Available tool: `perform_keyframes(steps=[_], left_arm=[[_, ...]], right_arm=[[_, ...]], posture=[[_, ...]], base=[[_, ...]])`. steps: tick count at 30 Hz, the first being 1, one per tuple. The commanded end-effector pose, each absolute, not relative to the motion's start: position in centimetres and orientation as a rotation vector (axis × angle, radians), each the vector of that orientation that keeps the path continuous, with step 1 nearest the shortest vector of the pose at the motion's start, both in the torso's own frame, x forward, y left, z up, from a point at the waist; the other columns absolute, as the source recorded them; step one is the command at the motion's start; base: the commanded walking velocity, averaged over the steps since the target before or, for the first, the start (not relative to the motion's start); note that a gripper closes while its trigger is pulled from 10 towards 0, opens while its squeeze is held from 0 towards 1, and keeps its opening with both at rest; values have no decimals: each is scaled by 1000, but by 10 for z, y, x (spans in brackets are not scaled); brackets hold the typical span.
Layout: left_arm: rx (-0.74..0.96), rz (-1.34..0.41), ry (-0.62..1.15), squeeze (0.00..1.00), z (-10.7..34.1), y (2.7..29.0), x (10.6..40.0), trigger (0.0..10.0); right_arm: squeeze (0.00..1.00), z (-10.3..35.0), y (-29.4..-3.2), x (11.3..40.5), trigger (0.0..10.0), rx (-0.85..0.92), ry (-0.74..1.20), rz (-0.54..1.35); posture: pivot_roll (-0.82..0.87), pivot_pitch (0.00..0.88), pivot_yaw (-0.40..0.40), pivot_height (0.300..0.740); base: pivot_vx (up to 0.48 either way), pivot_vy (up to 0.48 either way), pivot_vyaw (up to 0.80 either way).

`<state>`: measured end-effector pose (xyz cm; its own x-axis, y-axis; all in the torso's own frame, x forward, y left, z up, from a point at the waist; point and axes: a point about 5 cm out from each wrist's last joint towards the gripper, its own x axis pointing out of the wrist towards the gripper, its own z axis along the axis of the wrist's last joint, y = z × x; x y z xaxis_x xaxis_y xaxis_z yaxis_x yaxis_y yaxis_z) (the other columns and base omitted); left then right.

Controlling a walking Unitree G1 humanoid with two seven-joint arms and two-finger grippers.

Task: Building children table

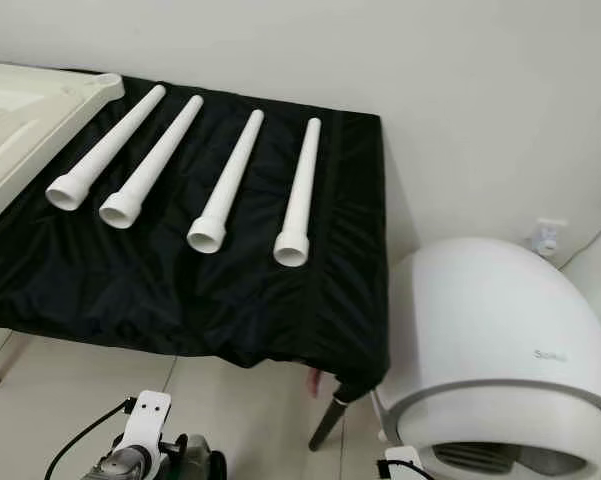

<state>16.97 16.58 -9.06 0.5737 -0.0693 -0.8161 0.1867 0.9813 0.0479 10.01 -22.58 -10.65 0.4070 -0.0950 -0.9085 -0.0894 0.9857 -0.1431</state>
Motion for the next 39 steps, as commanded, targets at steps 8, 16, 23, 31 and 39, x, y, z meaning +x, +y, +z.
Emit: perform_keyframes(steps=[8,16,23,31,39], left_arm=[[141,-146,984,0,-94,169,162,10000],[147,-147,987,0,-94,170,162,10000],[150,-149,982,0,-93,170,163,10000],[148,-156,967,0,-92,169,167,10000],[145,-160,952,0,-90,168,170,10000]], right_arm=[[0,-110,-222,93,10000,-165,1185,3],[0,-110,-222,89,10000,-164,1199,-2],[0,-108,-219,98,10000,-156,1158,10],[0,-106,-218,107,10000,-143,1124,7],[0,-106,-217,108,10000,-128,1119,0]], posture=[[35,0,-11,740],[35,0,-7,740],[32,0,-7,740],[28,2,2,740],[24,10,9,740]], base=[[0,375,0],[0,381,0],[0,219,0],[0,0,0],[0,0,0]])
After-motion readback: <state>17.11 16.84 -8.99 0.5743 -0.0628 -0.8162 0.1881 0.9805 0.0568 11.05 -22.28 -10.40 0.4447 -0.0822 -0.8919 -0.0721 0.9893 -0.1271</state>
